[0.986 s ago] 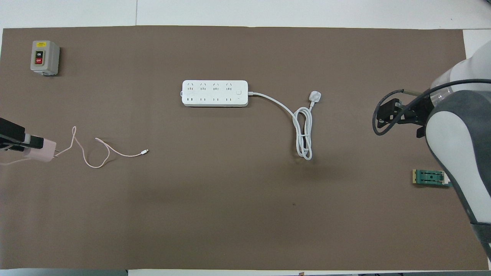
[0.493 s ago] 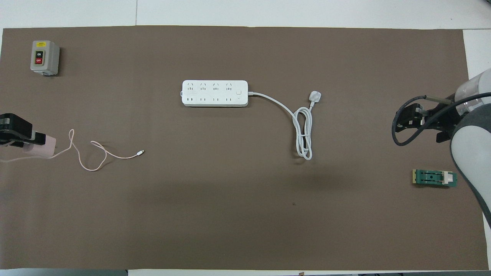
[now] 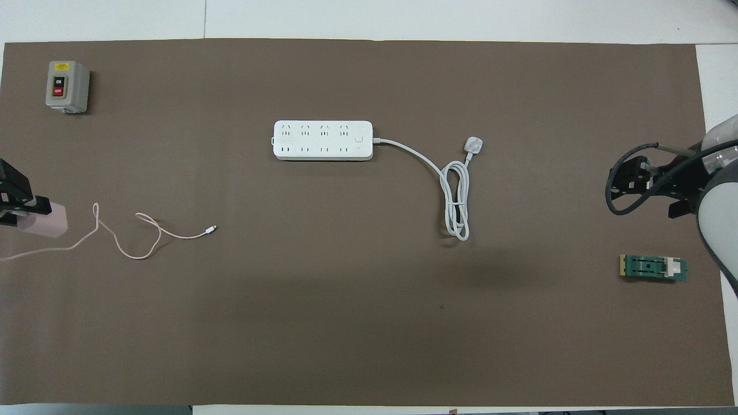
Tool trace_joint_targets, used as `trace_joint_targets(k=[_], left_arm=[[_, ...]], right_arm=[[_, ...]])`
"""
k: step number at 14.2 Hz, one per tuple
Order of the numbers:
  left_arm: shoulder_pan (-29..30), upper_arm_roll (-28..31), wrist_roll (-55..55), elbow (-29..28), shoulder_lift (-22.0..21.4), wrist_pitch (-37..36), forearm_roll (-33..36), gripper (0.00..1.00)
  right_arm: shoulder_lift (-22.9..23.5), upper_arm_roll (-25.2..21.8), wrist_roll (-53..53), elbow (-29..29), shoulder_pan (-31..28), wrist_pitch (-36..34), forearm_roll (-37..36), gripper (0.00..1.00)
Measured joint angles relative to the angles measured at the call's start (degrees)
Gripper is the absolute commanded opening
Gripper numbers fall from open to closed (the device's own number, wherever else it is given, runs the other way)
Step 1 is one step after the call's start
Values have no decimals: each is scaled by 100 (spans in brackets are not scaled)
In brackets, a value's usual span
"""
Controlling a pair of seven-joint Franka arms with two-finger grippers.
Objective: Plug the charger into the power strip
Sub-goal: 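Carry the pink charger with the left gripper to the power strip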
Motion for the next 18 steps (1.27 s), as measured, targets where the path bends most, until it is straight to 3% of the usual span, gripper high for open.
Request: trace_joint_targets(k=[4,11,18], left_arm=[[-180,-76,-1372,-11,53,-12,27,0],[-288,-77,-3548,10,466,377,275,0],[-1298,-101,-5989,186,1458,1441,1099,0]], right_arm=[[0,-243,-1790,2,-160,309,108,100],[6,-130,-1904,72,-164,319,108,100],[6,-138,-1904,75,-207,161,108,100]])
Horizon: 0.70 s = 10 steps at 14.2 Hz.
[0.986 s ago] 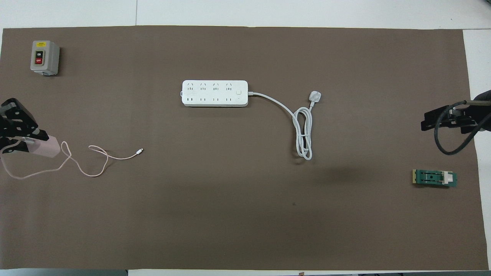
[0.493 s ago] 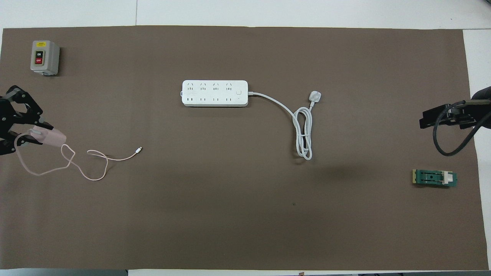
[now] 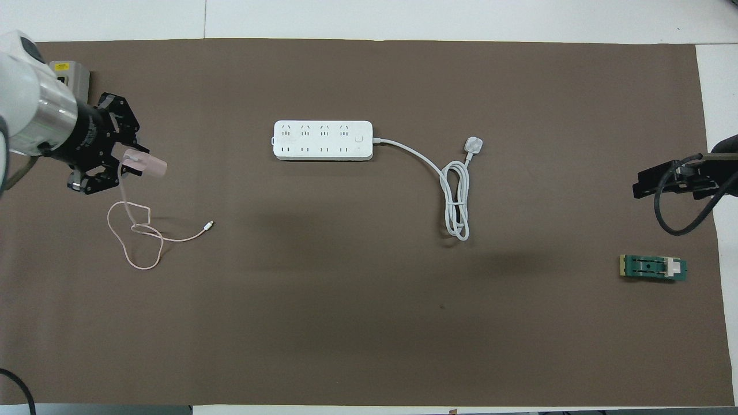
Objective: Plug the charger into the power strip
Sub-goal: 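Carry the pink charger with the left gripper to the power strip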
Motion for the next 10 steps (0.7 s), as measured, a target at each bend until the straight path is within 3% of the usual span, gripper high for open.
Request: trace_joint_targets(k=[5,10], left_arm=[[-512,19,-1235,679,1163,625,260,0],[-1065,31,-2079,1038,1917,940,610,0]], right_arm=[[0,50,0,18,-25,0,-200,100],[0,185,0,21,-31,0,-299,100]])
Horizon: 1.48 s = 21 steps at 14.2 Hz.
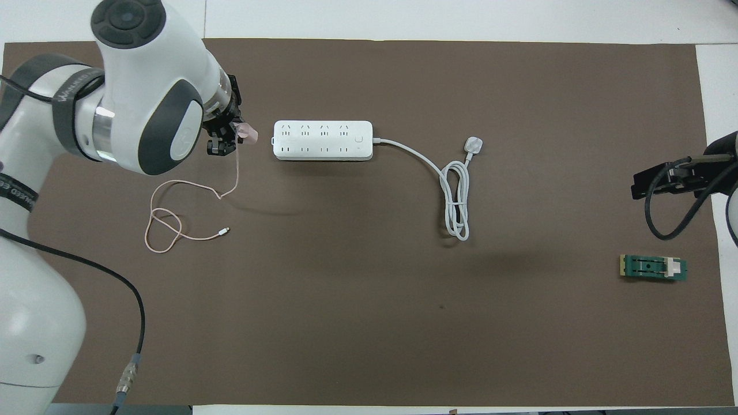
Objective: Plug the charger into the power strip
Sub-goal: 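Carry the pink charger with the left gripper to the power strip, then push the charger prongs into the strip's nearest socket with the left gripper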
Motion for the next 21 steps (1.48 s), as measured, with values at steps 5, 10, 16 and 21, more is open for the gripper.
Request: trace_joint_targets(k=[5,10,16,21], left_arm=[[-232,45,-851,136,438,83,140,0],[-302,97,-1313,393,785,156,370,0],[-430,113,-1428,579,853,157,380,0],[-463,120,-1494,579,877,154,380,0]], right_arm=[[-2,-3,0,8,-36,-4,-1,100],[-23,0,0,41,-39,-6,-1,100],[-23,0,0,41,-39,-7,-1,100],[-23,1,0,42,-39,-7,-1,100]])
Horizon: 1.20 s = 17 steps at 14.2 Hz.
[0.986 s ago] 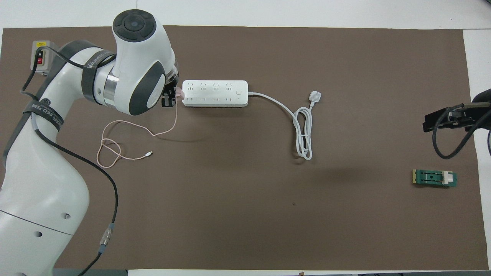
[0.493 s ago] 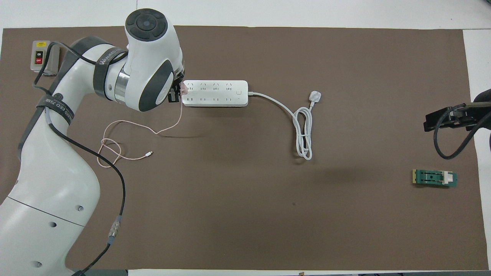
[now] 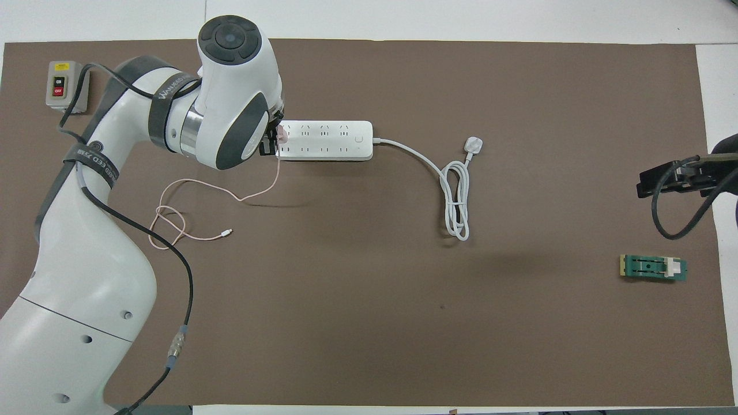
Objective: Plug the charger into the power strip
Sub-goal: 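Push the charger prongs into the strip's nearest socket with the left gripper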
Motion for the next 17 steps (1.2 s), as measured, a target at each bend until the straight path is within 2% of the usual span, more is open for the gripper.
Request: trace_joint_targets(k=[17], left_arm=[[-101,1,-26,-51,98,2,0,0]], right_arm=[[0,0,0,0,0,0,0,100]])
